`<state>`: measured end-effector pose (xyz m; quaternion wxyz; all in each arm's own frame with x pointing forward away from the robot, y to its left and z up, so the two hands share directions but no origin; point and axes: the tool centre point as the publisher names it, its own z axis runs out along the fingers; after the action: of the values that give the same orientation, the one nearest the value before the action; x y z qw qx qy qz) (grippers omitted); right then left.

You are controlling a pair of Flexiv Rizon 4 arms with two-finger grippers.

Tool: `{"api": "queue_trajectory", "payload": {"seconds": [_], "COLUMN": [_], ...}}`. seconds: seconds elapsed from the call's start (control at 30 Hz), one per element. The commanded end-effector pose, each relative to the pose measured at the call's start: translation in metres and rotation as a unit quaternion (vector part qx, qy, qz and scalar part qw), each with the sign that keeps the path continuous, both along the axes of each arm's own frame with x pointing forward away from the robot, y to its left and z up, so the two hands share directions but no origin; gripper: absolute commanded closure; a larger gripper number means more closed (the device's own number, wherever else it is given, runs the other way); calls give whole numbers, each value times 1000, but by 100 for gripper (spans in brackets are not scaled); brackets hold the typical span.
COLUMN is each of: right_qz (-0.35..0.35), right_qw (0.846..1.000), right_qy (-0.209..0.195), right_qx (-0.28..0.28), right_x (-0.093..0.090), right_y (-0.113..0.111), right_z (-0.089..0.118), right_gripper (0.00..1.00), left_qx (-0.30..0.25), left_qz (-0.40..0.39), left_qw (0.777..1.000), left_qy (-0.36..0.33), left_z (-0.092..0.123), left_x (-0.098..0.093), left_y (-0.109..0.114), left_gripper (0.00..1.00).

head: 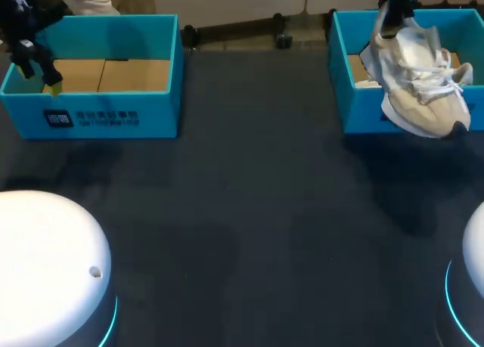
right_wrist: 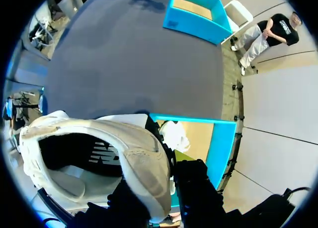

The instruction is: Take the shoe out of the shoebox, open the shoe tongue, remove and reinsert the insole, then place the shoe into the shoebox

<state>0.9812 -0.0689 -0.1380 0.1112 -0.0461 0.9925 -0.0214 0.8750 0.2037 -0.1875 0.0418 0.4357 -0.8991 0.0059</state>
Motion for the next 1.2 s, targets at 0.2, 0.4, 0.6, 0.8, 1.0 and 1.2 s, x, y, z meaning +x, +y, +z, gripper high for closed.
{"api": "queue_trajectory", "payload": {"seconds": [0.2,0.4,0.6,0.8,1.0,1.2], "right_qz": [-34,-62,-82,-96,-92,-92], "right_qw": [999,998,996,994,994,994], "right_qy": [19,28,37,49,52,52], "right_qx": [-9,-16,-9,-14,-7,-7], "right_x": [32,56,78,97,102,102], "right_y": [-29,-50,-70,-93,-100,-100], "right_z": [7,10,8,4,4,4], "right_gripper": [100,100,100,100,100,100], "left_qx": [-28,-12,-3,5,11,11], "left_qz": [261,309,334,352,351,351], "left_qw": [965,951,942,936,936,936], "left_qy": [27,12,7,6,12,12], "left_z": [3,5,1,-3,-2,-2], "left_x": [13,14,18,22,25,25], "left_y": [27,30,34,39,41,41], "left_gripper": [0,0,0,0,0,0]}}
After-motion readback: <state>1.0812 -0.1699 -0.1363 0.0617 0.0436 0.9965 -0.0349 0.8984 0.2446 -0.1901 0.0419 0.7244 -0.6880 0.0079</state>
